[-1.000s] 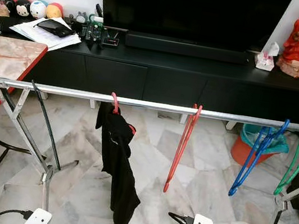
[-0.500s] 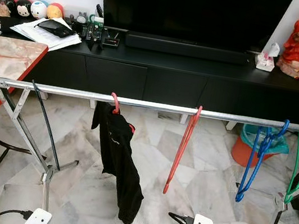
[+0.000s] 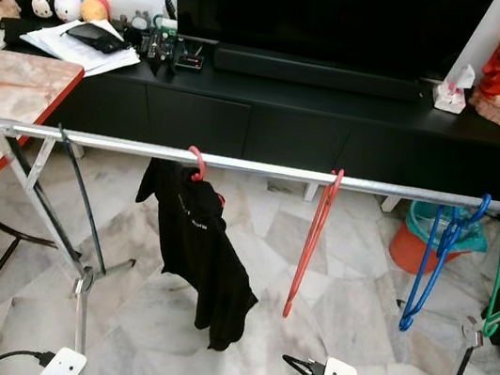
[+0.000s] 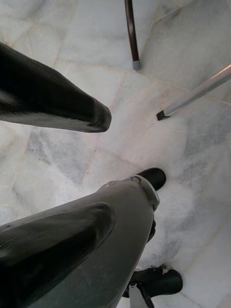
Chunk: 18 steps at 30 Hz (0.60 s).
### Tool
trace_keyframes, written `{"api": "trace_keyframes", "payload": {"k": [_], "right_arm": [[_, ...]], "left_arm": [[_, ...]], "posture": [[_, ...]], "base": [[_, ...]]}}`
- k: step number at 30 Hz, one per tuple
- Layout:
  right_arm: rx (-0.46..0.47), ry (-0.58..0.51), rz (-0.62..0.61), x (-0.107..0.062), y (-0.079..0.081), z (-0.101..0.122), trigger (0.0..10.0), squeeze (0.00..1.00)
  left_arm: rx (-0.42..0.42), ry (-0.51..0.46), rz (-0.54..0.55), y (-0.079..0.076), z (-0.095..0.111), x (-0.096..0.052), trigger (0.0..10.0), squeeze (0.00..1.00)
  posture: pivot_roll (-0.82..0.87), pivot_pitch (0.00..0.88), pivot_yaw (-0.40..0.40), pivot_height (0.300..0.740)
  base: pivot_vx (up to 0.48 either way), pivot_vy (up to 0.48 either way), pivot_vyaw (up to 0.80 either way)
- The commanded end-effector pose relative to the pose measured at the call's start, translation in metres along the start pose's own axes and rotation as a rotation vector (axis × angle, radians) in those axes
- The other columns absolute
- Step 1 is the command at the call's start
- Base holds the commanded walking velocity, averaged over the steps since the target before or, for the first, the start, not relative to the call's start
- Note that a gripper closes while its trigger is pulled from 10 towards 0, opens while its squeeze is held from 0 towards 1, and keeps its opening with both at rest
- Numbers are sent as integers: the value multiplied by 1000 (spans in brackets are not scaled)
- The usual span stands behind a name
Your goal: Hang hanger
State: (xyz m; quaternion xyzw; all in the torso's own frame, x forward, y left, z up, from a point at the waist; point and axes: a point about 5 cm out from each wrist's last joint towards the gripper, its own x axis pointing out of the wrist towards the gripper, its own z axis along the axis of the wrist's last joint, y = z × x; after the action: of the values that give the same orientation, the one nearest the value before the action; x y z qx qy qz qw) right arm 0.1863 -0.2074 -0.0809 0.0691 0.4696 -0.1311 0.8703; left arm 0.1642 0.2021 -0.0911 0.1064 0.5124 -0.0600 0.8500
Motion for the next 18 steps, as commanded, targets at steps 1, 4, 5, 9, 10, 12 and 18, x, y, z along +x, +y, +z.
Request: {"api": "trace_keyframes", "payload": {"k": [1, 4, 5, 9, 10, 12, 18], "right_arm": [[4, -1, -8, 0, -1, 0, 10000, 0], [5, -1, -9, 0, -1, 0, 10000, 0], [5, -1, -9, 0, -1, 0, 10000, 0], [6, -1, -9, 0, -1, 0, 10000, 0], [6, -1, -9, 0, -1, 0, 10000, 0], [5, -1, -8, 0, -1, 0, 10000, 0], [8, -2, -10, 0, -1, 0, 10000, 0]], "left_arm": [[-6, 14, -5, 0, -5, -1, 10000, 0], [-6, 13, -4, 0, -5, -1, 10000, 0], [-6, 13, -4, 0, -5, -1, 10000, 0], [-5, 13, -4, 0, -4, -1, 10000, 0], [-5, 13, -4, 0, -4, -1, 10000, 0], [-4, 13, -5, 0, -4, -1, 10000, 0], [-3, 13, -6, 0, -4, -1, 10000, 0]], "posture": [[-111, 0, -14, 740], [-111, 0, -14, 740], [-111, 0, -14, 740], [-110, 0, -13, 740], [-109, 0, -14, 740], [-109, 0, -14, 740], [-109, 0, -14, 740]], "base": [[-244, 0, 0], [-247, 0, 0], [-247, 0, 0], [-247, 0, 0], [-247, 0, 0], [-247, 0, 0], [-247, 0, 0]]}}
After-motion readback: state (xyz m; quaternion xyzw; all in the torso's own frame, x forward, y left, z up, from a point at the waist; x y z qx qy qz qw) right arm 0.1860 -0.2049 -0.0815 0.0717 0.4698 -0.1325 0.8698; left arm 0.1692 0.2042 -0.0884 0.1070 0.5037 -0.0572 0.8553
